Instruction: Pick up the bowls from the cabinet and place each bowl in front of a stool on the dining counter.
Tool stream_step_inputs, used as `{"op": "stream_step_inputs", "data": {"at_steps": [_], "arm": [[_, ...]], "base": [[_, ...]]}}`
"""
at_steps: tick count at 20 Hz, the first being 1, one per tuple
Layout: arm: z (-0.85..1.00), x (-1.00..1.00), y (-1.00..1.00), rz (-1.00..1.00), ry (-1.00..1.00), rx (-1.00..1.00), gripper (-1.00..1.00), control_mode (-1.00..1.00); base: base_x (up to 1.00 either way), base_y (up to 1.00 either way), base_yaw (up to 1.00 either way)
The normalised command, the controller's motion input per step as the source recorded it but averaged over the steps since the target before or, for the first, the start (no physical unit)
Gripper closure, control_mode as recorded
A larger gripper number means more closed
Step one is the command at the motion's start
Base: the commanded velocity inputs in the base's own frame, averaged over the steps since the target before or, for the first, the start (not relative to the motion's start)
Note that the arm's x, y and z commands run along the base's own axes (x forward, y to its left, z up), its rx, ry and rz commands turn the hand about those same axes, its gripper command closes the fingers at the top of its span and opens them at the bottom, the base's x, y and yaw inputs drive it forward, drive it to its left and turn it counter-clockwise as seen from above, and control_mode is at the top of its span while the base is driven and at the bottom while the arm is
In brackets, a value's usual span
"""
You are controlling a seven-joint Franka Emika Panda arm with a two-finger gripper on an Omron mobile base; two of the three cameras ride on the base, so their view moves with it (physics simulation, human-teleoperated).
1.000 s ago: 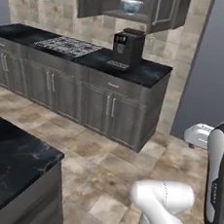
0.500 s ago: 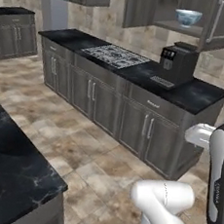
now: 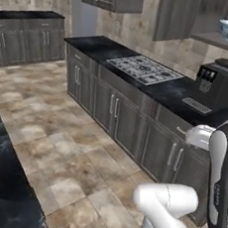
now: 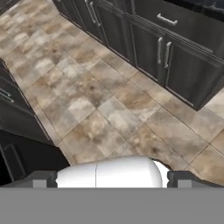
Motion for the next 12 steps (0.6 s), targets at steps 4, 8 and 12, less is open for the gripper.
{"op": "stream_step_inputs", "data": {"at_steps": [4, 8, 12], "arm": [[0.00, 0.00, 0.00, 0.00, 0.00, 0.00, -1.00, 1.00], [0.00, 0.00, 0.00, 0.00, 0.00, 0.00, -1.00, 1.00], [0.00, 0.00, 0.00, 0.00, 0.00, 0.00, -1.00, 1.00]], "base": [[0.66, -0.66, -0.01], [0.61, -0.18, -0.21], [0.61, 0.27, -0.42]]}}
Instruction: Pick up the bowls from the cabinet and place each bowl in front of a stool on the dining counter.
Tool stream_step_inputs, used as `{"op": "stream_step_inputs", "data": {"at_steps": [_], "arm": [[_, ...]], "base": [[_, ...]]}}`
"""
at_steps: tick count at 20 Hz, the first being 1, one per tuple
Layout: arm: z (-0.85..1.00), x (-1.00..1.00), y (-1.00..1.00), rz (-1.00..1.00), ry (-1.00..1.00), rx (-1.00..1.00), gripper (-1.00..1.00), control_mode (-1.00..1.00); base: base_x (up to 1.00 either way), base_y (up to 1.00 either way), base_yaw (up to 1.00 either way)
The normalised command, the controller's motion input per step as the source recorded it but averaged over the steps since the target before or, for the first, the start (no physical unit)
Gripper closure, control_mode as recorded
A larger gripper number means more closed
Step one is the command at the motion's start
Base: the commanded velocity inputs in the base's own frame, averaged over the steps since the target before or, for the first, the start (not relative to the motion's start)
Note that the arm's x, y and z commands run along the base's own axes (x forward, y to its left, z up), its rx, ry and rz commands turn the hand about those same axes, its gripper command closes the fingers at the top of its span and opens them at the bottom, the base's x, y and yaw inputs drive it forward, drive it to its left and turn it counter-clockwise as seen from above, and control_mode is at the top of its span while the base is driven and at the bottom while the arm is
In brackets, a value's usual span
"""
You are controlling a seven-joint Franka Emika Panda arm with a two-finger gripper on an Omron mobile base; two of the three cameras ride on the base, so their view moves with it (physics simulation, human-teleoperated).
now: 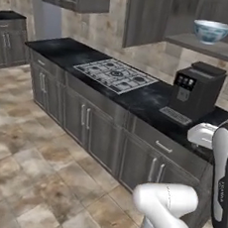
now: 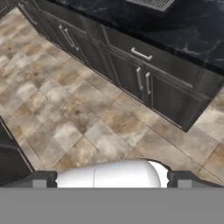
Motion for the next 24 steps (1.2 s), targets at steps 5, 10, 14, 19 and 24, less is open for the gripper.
{"op": "stream_step_inputs", "data": {"at_steps": [5, 10, 14, 19, 24], "arm": [[0.00, 0.00, 0.00, 0.00, 0.00, 0.00, -1.00, 1.00], [0.00, 0.00, 0.00, 0.00, 0.00, 0.00, -1.00, 1.00], [0.00, 0.00, 0.00, 0.00, 0.00, 0.00, -1.00, 1.00], [0.00, 0.00, 0.00, 0.00, 0.00, 0.00, -1.00, 1.00], [0.00, 0.00, 0.00, 0.00, 0.00, 0.00, -1.00, 1.00]], "base": [[0.55, 0.55, -0.47], [0.42, 0.56, -0.55], [0.39, 0.64, -0.57], [0.43, 0.62, -0.54], [0.45, 0.36, -0.42]]}}
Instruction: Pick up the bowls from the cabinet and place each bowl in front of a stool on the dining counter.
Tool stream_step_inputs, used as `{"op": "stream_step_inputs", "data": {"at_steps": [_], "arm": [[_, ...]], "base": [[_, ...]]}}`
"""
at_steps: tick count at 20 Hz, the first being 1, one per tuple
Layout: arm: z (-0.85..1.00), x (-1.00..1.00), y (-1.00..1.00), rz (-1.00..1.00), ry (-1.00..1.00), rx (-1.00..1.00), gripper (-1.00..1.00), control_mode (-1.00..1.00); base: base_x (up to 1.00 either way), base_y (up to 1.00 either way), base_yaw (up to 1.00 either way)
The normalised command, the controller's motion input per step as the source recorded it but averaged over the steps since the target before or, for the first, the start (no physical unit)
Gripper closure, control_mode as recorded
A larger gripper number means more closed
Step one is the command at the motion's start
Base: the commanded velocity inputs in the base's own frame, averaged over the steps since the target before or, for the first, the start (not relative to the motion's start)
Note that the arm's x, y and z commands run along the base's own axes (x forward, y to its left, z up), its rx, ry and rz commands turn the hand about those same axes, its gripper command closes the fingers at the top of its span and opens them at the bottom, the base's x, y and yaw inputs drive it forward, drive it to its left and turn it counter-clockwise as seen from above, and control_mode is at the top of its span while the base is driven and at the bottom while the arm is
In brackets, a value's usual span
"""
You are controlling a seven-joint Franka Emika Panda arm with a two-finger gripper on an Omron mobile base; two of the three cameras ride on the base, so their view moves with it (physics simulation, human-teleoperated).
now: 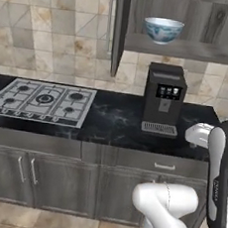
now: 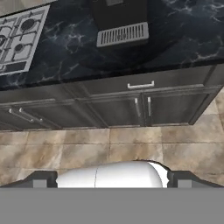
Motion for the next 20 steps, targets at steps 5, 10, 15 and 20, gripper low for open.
{"op": "stream_step_inputs", "data": {"at_steps": [5, 10, 15, 20], "arm": [[0.00, 0.00, 0.00, 0.00, 0.00, 0.00, -1.00, 1.00], [0.00, 0.00, 0.00, 0.00, 0.00, 0.00, -1.00, 1.00], [0.00, 0.00, 0.00, 0.00, 0.00, 0.00, -1.00, 1.00], [0.00, 0.00, 0.00, 0.00, 0.00, 0.00, -1.00, 1.00]], "base": [[0.44, 0.16, -0.36], [0.64, 0.14, -0.30], [0.71, 0.18, -0.20], [0.48, 0.01, 0.01]]}}
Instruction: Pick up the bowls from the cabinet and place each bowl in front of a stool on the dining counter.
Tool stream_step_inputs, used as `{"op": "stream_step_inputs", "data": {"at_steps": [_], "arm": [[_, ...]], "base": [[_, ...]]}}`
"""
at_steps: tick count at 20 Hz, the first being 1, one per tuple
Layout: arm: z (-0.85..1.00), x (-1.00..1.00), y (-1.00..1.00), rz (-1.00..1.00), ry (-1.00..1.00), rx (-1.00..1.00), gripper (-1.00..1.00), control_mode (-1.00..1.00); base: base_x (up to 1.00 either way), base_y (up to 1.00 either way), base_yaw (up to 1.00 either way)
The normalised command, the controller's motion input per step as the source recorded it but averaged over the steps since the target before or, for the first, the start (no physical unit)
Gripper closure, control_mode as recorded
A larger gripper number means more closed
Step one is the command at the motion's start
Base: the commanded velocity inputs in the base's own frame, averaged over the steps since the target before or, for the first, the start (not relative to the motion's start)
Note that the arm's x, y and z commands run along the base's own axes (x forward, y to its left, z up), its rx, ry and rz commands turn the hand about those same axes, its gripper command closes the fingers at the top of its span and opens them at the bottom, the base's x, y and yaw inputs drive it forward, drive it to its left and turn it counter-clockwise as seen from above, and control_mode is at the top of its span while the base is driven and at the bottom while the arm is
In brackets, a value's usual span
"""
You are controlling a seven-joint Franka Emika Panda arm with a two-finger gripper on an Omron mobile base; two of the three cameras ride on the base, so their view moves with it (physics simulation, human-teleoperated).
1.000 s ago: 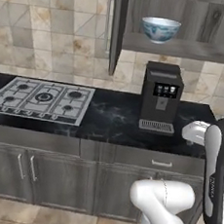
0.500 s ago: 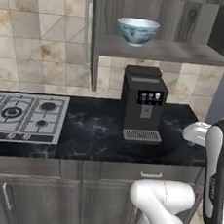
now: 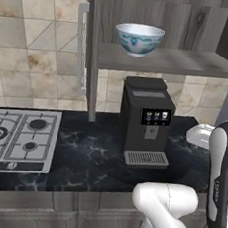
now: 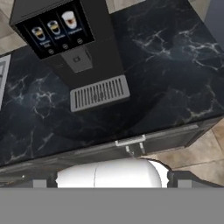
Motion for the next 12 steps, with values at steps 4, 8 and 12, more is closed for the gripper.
{"op": "stream_step_inputs", "data": {"at_steps": [4, 8, 12], "arm": [[0.00, 0.00, 0.00, 0.00, 0.00, 0.00, -1.00, 1.00], [0.00, 0.00, 0.00, 0.00, 0.00, 0.00, -1.00, 1.00], [0.00, 0.00, 0.00, 0.00, 0.00, 0.00, -1.00, 1.00]], "base": [[0.60, 0.00, 0.14], [0.67, 0.06, 0.16], [0.80, 0.14, 0.16]]}}
